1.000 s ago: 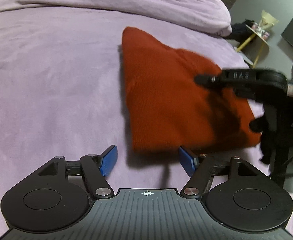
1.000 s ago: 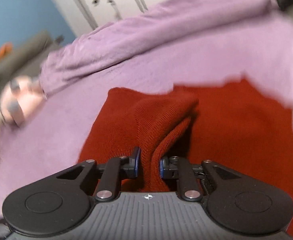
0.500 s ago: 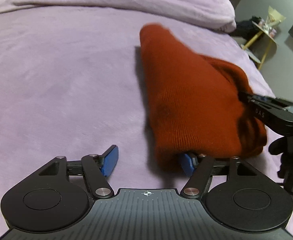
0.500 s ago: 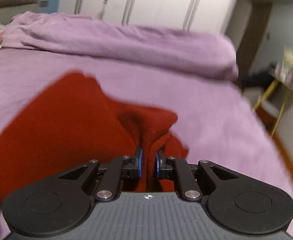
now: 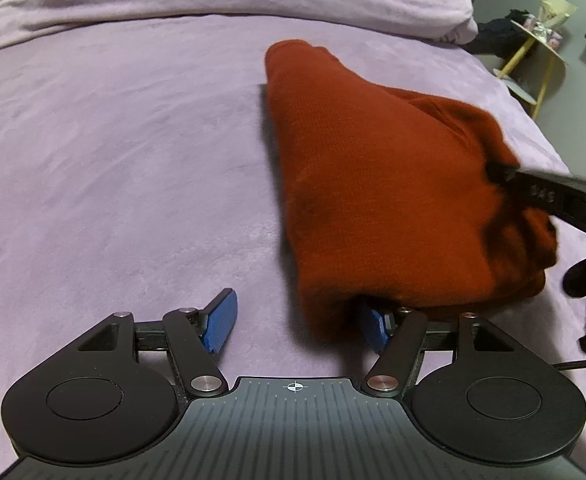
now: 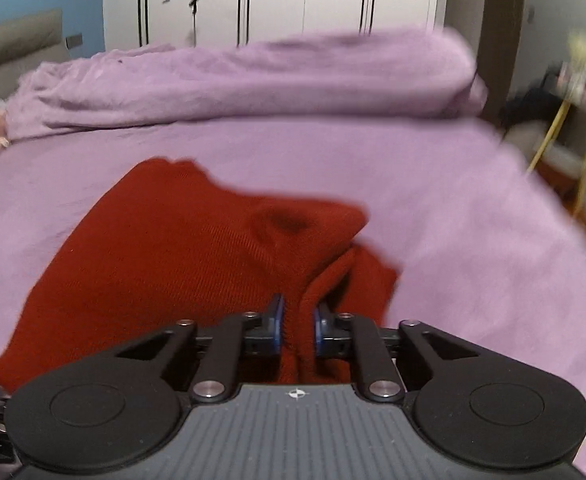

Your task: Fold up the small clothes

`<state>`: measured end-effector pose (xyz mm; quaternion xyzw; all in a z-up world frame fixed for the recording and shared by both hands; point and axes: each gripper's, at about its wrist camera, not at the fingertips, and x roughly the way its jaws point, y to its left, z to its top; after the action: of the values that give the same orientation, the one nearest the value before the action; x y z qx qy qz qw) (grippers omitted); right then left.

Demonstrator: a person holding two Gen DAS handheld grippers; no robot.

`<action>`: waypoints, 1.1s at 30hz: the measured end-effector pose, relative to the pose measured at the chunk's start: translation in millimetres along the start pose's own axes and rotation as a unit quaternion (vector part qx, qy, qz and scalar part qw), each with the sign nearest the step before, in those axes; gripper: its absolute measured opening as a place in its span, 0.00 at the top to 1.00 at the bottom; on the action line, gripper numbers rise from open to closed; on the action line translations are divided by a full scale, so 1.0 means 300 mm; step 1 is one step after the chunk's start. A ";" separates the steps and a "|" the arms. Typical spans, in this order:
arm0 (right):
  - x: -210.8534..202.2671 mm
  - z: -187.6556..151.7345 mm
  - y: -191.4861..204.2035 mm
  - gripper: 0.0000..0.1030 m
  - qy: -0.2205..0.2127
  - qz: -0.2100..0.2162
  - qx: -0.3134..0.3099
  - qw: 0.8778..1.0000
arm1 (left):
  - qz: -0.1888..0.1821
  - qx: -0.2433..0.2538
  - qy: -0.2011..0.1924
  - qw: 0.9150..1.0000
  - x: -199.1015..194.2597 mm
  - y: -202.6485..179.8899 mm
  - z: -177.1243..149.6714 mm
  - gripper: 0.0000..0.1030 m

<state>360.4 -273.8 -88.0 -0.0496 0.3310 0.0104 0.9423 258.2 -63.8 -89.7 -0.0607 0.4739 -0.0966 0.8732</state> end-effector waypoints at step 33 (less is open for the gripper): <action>-0.014 0.031 0.102 0.72 -0.042 0.093 0.044 0.994 | 0.024 -0.078 -0.050 0.995 -0.118 0.068 0.116 0.30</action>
<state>361.3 -242.2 -80.6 0.0233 0.2944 0.0859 0.9515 270.8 -35.4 -46.1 -0.1222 0.4373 -0.0356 0.8903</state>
